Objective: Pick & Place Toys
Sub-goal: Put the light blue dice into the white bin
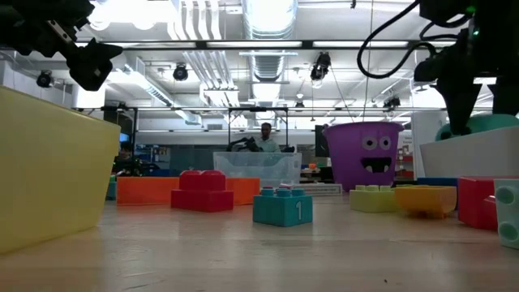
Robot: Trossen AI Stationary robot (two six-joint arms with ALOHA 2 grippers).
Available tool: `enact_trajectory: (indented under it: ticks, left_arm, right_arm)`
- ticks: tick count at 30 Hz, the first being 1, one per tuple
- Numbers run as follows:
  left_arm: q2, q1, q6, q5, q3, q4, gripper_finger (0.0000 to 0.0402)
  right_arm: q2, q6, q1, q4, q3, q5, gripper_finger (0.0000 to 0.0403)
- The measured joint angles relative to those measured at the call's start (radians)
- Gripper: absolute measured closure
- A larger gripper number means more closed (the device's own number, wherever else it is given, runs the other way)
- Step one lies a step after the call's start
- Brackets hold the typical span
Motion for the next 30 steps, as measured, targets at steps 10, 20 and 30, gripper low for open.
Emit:
enact_trajectory:
  ticks: [10,20,30]
  left_arm:
    - [0.000,0.000,0.000,0.000,0.000,-0.001,0.0128]
    - [0.000,0.000,0.000,0.000,0.000,-0.001,0.0128]
    - [0.000,0.000,0.000,0.000,0.000,-0.001,0.0128]
  right_arm:
    - [0.000,0.012,0.000,0.047,-0.049,-0.007,0.0099]
    - [0.000,0.021,0.000,0.083,-0.076,-0.002,0.0099]
    - [-0.002,0.046,0.001,0.130,-0.116,0.003,0.0100]
